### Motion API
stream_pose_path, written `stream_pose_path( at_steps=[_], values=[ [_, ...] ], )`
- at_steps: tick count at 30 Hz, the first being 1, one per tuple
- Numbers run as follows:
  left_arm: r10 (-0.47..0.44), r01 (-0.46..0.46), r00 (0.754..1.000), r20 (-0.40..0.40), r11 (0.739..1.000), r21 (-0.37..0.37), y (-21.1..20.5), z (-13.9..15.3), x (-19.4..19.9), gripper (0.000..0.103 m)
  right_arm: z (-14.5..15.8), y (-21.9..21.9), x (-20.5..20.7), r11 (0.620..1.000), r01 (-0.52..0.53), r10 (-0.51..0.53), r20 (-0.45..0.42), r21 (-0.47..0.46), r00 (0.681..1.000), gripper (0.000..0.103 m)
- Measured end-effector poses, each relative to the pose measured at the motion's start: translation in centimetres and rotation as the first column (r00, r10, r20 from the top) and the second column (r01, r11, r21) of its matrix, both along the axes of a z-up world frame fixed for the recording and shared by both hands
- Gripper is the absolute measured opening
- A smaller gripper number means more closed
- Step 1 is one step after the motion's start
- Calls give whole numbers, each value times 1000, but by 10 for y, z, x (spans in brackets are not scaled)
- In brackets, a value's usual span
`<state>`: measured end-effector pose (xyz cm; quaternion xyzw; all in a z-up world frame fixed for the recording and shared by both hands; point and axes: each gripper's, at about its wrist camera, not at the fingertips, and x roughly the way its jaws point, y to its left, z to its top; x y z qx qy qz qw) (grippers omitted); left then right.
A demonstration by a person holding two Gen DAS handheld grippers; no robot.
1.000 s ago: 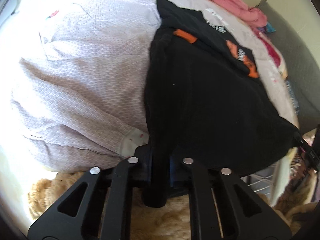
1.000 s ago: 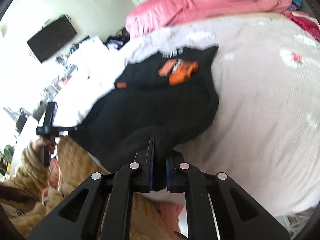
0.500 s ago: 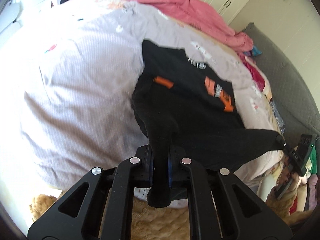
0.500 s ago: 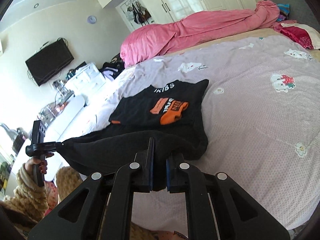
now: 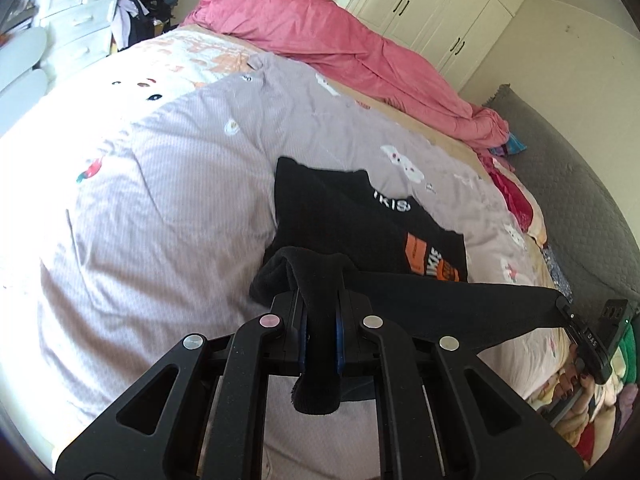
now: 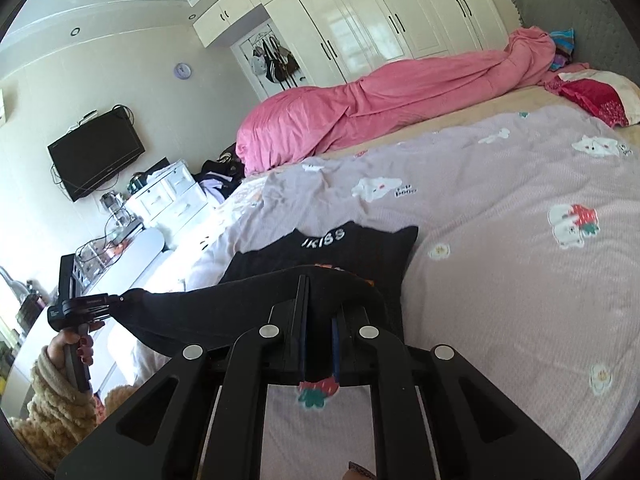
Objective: Fold small clothes
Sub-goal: 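Lift the hem with both grippers and fold it toward the collar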
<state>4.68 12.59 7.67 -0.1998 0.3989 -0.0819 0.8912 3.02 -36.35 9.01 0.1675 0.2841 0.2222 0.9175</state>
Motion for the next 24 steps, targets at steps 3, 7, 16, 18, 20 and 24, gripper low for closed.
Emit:
stream_pose_path(
  at_steps=[3,7,16,18,20,24],
  values=[
    [16,-16,1000,14,1000,-24,2,2,19,4,3,-1,18,1000,19,-19,5,15,1000,8],
    [31,-31,999,16,998,-46,3,-1,46,4,3,-3,42,999,40,-40,-1,31,999,8],
    [46,-45,998,46,999,-20,-7,-6,89,4,-7,1,89,995,104,-104,-38,5,994,8],
    [47,-47,998,47,999,-12,-10,-8,99,4,-11,0,99,993,118,-117,-52,3,992,8],
    [54,-53,998,42,999,-12,-11,-13,109,4,-16,0,109,991,131,-131,-63,-1,989,8],
    [66,-66,997,26,998,-8,-10,-26,126,4,-28,2,127,989,148,-147,-99,-1,984,8]
  ],
)
